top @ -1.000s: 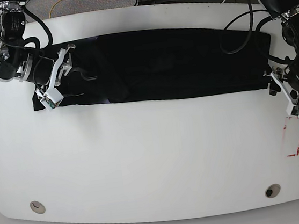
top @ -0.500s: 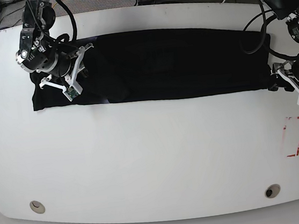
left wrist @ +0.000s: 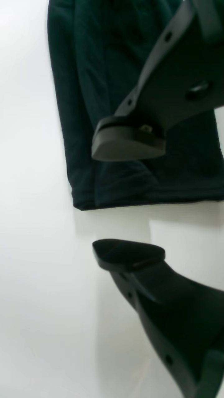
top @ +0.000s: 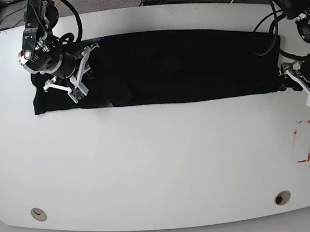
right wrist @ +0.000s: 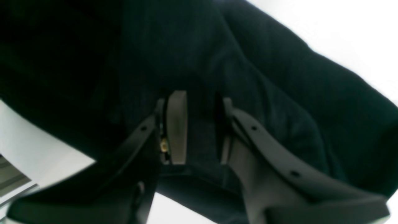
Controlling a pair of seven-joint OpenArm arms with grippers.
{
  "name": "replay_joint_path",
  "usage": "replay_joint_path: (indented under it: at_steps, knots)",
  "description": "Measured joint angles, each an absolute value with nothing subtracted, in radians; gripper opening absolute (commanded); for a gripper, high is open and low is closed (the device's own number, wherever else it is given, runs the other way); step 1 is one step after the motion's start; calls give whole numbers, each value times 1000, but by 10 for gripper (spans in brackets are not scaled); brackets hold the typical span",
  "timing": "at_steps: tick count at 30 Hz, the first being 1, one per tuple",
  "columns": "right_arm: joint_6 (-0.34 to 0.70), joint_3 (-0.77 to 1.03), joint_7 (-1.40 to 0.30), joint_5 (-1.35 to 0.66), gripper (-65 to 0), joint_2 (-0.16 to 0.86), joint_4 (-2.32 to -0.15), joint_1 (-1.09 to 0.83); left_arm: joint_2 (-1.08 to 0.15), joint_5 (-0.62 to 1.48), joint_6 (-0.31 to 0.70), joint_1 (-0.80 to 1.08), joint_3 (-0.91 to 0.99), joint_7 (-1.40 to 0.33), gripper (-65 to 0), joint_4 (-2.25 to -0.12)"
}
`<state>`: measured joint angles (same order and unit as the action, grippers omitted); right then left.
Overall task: Fold the T-shirt properly
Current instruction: 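Move the left gripper to the strip's other corner and grasp it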
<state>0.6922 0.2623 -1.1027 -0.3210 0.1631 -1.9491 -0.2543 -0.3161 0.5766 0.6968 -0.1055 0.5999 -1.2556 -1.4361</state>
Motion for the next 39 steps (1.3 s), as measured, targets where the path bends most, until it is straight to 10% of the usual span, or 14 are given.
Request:
replay_joint_path:
  at_steps: [8,18,39]
  knots:
    - [692,265,-1103,-320,-512,162,-1949,-259,-315,577,697,-101,539,-1256,-286,-1352]
    - [692,268,-1103,-320,-512,160,-1949,-260,-322,577,697,-100,540,-1249,-572,-1349]
    - [692,269,-1103,-321,-512,158,-1950,-263,-381,585,696,-60,540,-1348,-586,-1452]
